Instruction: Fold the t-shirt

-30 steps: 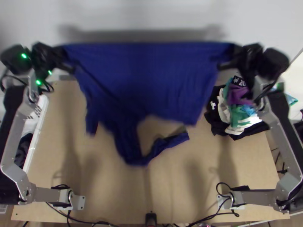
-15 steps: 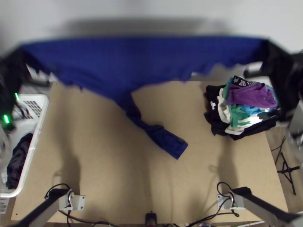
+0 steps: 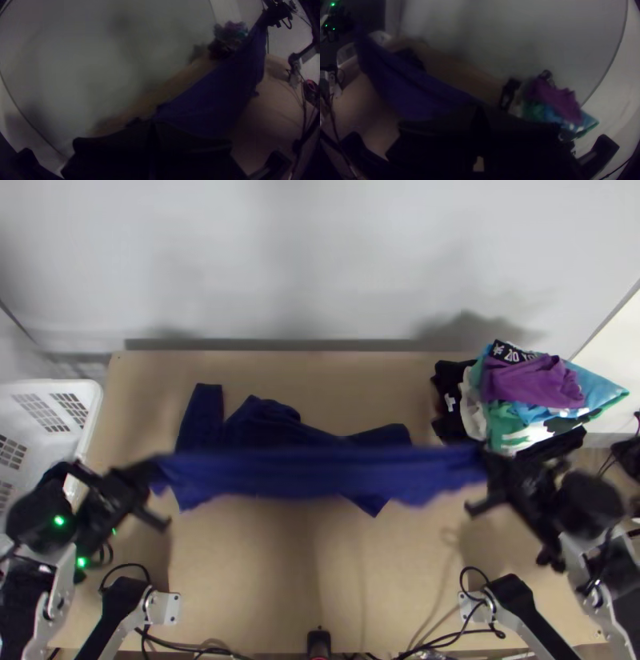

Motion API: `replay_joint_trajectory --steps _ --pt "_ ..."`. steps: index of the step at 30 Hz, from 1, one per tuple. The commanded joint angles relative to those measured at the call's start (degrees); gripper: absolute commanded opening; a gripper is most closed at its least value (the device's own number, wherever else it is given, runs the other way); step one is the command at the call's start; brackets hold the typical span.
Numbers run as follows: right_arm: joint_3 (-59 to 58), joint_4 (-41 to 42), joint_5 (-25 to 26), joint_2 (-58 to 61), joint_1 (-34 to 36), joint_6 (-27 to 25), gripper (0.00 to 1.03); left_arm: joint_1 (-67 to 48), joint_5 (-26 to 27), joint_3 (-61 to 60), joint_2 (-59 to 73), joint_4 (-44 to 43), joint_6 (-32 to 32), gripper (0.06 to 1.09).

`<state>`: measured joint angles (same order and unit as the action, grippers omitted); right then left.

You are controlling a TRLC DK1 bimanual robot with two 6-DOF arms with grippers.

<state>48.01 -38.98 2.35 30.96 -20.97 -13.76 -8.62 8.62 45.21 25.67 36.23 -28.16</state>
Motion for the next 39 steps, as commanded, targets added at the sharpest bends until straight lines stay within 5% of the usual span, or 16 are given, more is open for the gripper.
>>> replay_joint_trajectory --steps 1,7,9,12,13,17,29,35,39 --pt "-11.5 -12.5 -4.2 -9.6 -5.7 -1.2 0.03 -2.7 4.2 -7.8 -7.3 15.0 -3.8 0.11" --pt "-11.2 -12.9 -5.8 -4.8 -5.9 -3.7 0.04 -6.6 5.2 -8.1 -4.9 21.8 -6.2 0.16" --pt "-10.9 -13.1 -6.8 -4.0 -6.0 -3.8 0.23 -7.5 5.3 -6.1 -1.9 23.8 -6.2 0.52" --pt "-10.6 -15.9 -9.9 -1.8 -7.5 -4.3 0.77 -9.1 5.4 -4.6 0.5 25.3 -6.3 1.0" --pt "-10.6 -16.2 -10.0 -1.6 -7.6 -4.3 0.87 -9.5 5.4 -4.6 0.7 25.5 -6.3 1.05" --pt "-9.8 -18.9 -11.0 -1.3 -7.6 -5.1 0.99 -9.3 5.3 -3.2 0.1 26.7 -6.5 1.05" --pt "-0.7 -15.2 -10.9 5.0 1.8 -7.5 0.98 6.7 6.3 12.9 8.1 25.9 -15.4 1.04" --pt "2.9 -9.0 -11.1 18.1 4.1 -7.1 0.96 9.7 16.6 15.5 27.2 22.0 -12.7 1.04" --pt "10.3 -9.9 -11.4 30.8 3.9 -4.7 0.96 9.3 17.9 21.5 44.6 22.8 -13.8 1.03"
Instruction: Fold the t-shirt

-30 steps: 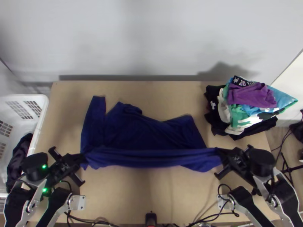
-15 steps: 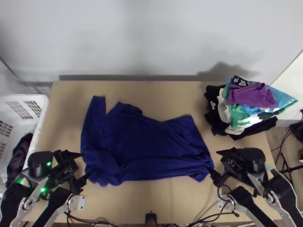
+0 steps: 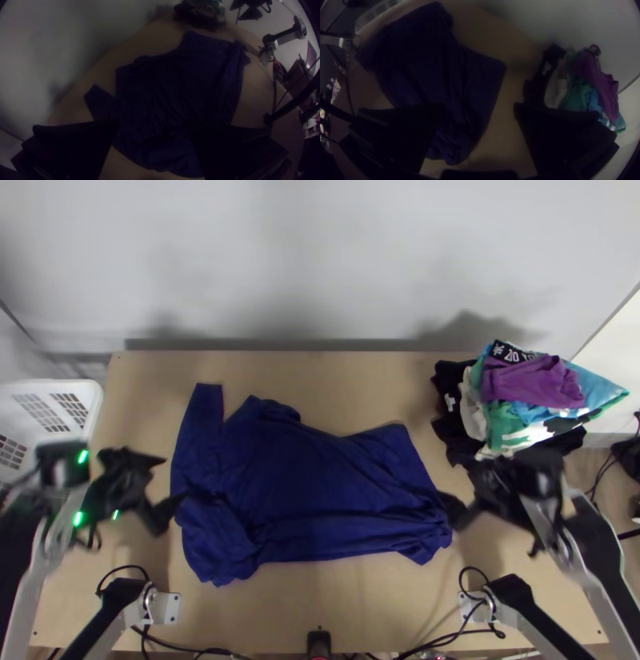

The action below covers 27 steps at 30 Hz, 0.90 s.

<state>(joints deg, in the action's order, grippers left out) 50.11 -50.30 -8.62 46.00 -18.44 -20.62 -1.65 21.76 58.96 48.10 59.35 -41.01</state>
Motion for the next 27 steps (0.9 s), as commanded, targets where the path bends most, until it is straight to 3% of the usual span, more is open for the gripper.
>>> replay_joint_trajectory --steps 1,8,14,27 --pt "10.4 0.9 -0.6 18.5 1.4 2.6 0.96 2.3 4.8 10.1 26.0 -0.2 -0.9 1.03" --pt "29.5 -5.9 -3.3 36.1 1.3 6.8 0.96 0.6 7.2 33.4 52.0 4.8 -1.2 1.02" --pt "36.7 -7.6 -4.6 44.1 1.6 7.4 0.96 -0.2 7.4 46.0 64.1 10.8 -1.6 1.02" --pt "45.0 -13.3 -8.7 66.2 2.9 0.1 0.96 -1.9 6.6 50.7 71.2 20.7 -4.9 1.01"
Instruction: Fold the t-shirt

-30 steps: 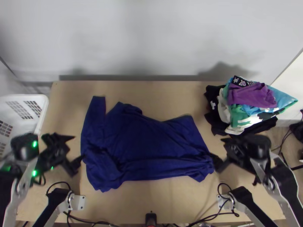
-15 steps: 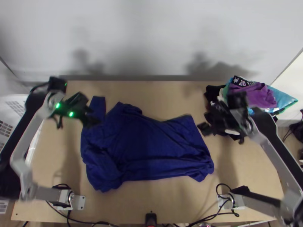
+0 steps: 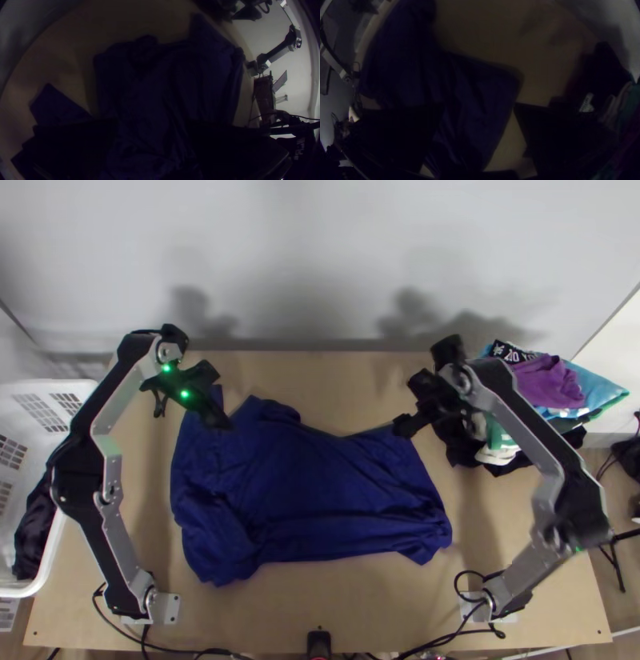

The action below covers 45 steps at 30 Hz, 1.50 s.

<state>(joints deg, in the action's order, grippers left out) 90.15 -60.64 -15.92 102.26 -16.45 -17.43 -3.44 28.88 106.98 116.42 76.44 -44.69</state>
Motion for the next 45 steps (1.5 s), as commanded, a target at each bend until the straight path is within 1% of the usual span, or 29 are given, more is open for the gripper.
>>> replay_joint_trajectory --steps 1,5,9,13,16,17,20,24,26,35,45 --pt "5.2 -3.0 -1.6 10.5 1.3 -3.7 0.96 0.3 -0.5 2.8 2.7 3.6 -1.3 1.01" --pt "6.2 -3.0 -2.4 13.4 2.7 -5.4 0.96 2.1 -1.2 3.1 3.5 3.6 -2.2 1.01" --pt "7.4 -3.1 -2.4 16.0 3.9 -7.0 0.96 3.1 -3.6 3.1 4.5 3.6 -3.0 1.01" --pt "7.8 -3.1 -3.3 18.2 4.5 -8.8 0.96 3.0 -4.7 2.4 6.5 3.5 -3.9 1.01" --pt "8.3 -3.2 -3.4 19.4 4.6 -9.7 0.95 2.8 -5.8 2.7 7.9 1.8 -3.8 1.01" --pt "8.7 -3.3 -3.4 19.7 4.6 -10.1 0.93 2.7 -5.8 2.8 8.2 1.1 -3.7 1.01" --pt "10.0 -3.3 -4.3 20.7 5.4 -10.5 0.93 2.4 -6.9 3.0 9.2 -0.5 -3.3 1.01" --pt "11.9 -3.8 -5.1 21.9 5.6 -10.9 0.92 2.2 -6.8 3.5 9.8 -0.6 -2.8 1.01" --pt "12.4 -4.0 -5.3 22.3 5.3 -11.6 0.87 2.0 -6.7 3.5 9.7 -0.6 -2.6 1.01" --pt "14.6 -5.3 -5.4 24.2 4.1 -11.7 0.87 2.1 -6.8 3.7 9.5 0.5 -3.0 1.01" --pt "15.4 -5.8 -5.6 24.9 3.1 -11.5 0.85 1.1 -6.7 3.9 10.7 -3.6 -2.2 1.01"
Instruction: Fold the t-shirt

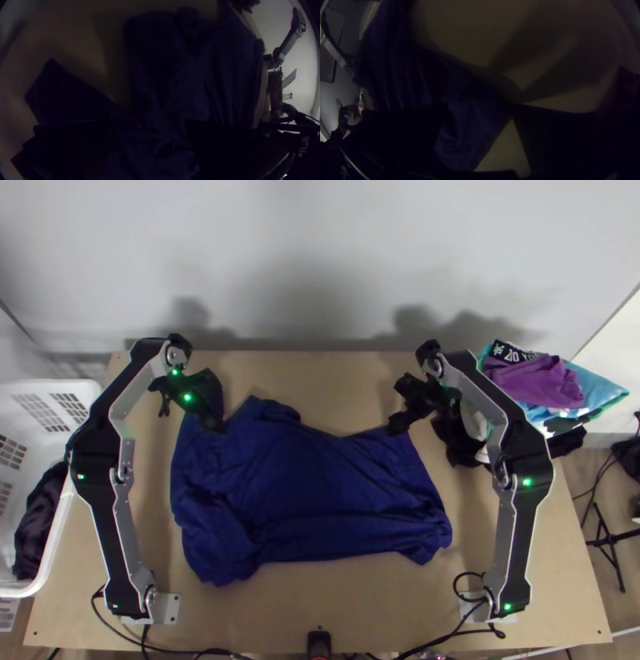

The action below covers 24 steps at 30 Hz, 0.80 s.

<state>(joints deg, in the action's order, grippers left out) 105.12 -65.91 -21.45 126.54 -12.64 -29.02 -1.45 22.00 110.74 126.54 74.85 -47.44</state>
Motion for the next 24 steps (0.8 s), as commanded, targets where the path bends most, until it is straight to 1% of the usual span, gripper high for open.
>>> replay_joint_trajectory --steps 1,3,6,11,12,16,20,24 --pt "0.4 -0.5 -0.4 0.6 -0.8 0.1 0.8 -1.2 0.5 0.3 0.5 -2.3 0.8 1.01" --pt "0.4 -0.5 -1.2 0.7 -0.8 0.2 0.74 -1.8 0.9 0.4 0.6 -2.5 1.2 1.01" --pt "0.6 -0.5 -1.4 0.9 -0.8 0.0 0.7 -2.5 0.9 0.6 1.4 -2.8 1.6 1.0" --pt "1.1 -0.5 -1.4 1.6 -0.5 -0.2 0.69 -3.6 1.2 1.0 2.0 -2.8 2.5 0.94" --pt "1.3 -0.5 -1.4 1.7 -0.4 -0.2 0.65 -3.7 1.3 1.0 2.0 -2.8 2.7 0.94" --pt "1.3 -0.5 -1.4 1.7 -0.4 -0.3 0.63 -4.0 1.3 1.2 2.0 -3.0 2.6 0.95" --pt "1.5 -0.5 -1.5 1.9 -0.2 -0.5 0.55 -4.0 1.2 1.2 3.1 -3.7 2.6 0.95" --pt "1.5 -0.6 -1.5 1.9 -0.2 -0.8 0.55 -4.5 0.0 1.1 3.6 -4.5 2.4 0.94"
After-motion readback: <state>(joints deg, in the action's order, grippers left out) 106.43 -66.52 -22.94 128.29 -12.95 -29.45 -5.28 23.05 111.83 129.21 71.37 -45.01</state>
